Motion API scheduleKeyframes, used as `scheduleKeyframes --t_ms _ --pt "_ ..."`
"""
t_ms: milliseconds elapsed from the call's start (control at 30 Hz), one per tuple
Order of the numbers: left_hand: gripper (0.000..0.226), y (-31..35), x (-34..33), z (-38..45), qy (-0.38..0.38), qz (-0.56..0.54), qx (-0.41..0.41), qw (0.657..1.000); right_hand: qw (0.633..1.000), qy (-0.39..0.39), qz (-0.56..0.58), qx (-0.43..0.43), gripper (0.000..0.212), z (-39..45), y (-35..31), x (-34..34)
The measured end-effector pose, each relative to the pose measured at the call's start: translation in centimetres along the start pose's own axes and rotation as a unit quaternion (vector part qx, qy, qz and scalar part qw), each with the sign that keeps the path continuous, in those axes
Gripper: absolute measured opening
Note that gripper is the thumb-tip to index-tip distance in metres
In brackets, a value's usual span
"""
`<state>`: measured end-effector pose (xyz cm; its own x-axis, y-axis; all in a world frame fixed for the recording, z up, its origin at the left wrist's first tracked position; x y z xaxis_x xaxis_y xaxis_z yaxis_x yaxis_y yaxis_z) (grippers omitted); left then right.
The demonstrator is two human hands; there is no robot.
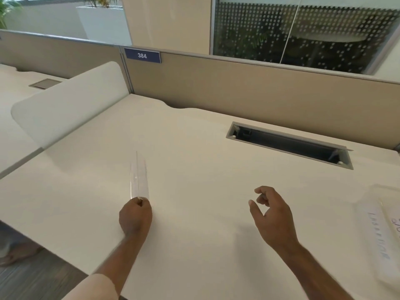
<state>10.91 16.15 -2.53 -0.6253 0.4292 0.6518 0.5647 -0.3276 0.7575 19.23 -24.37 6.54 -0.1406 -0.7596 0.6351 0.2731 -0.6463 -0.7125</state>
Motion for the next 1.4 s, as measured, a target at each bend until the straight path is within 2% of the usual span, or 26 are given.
scheduleKeyframes --t_ms 100,233,400,533,667,767,867,967,1100,1200,1300,1400 --pt "0.034 0.7 0.3 0.1 -0.005 -0.044 -0.016 0.999 1.0 -0.011 0.009 0.0 0.026 0.4 -0.4 -0.9" --pt "0.027 1.9 -0.5 -0.6 -0.052 -0.12 -0.033 0.991 1.0 -0.02 0.021 -0.008 0.025 1.1 -0.5 -1.3" --pt "0.023 4.5 -2.7 -2.5 -0.156 -0.225 -0.036 0.961 0.999 -0.049 0.016 -0.012 0.026 1.8 -0.2 -1.7" --pt "0.018 6.8 -3.9 -4.3 -0.246 -0.289 -0.029 0.925 0.997 -0.073 0.001 0.007 0.04 1.8 0.0 -1.5" --pt "0.017 9.0 -4.1 -6.1 -0.314 -0.286 -0.04 0.904 0.994 -0.102 -0.031 0.023 0.057 1.7 0.4 -1.0" --pt "0.024 10.2 -4.1 -7.3 -0.354 -0.273 -0.057 0.893 0.992 -0.118 -0.036 0.026 0.063 1.5 0.7 -0.7" --pt "0.023 10.7 -4.2 -8.2 -0.384 -0.275 -0.051 0.88 0.992 -0.113 -0.033 0.046 0.06 1.0 0.5 0.1" --pt "0.019 10.9 -4.5 -8.8 -0.423 -0.281 -0.039 0.86 0.994 -0.092 0.019 0.061 0.054 0.1 0.3 1.5" --pt "0.018 10.9 -4.9 -9.8 -0.454 -0.295 0.003 0.841 0.994 -0.065 0.089 0.025 0.048 -1.1 1.4 3.0" --pt "0.02 11.7 -4.9 -10.4 -0.452 -0.275 -0.016 0.848 0.988 -0.046 0.141 -0.041 0.046 -1.7 2.9 4.0" --pt "0.029 12.4 -4.8 -10.8 -0.432 -0.239 -0.053 0.868 0.983 -0.032 0.167 -0.073 0.039 -2.0 3.8 4.9" --pt "0.033 12.7 -4.8 -11.3 -0.42 -0.238 -0.056 0.874 0.972 -0.032 0.209 -0.099 0.032 -2.0 4.3 5.7"
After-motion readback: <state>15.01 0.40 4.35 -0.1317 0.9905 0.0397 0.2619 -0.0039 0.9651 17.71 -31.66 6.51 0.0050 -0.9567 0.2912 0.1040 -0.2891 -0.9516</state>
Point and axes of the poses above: each hand's wrist, its own z-axis towards the middle knuckle, its own x-axis out of the back of the hand, y = z × x, the point moved 10 cm from there along z, towards the middle knuckle, and after that the axes turned 4 degrees about -z, right-handed, at the moved point
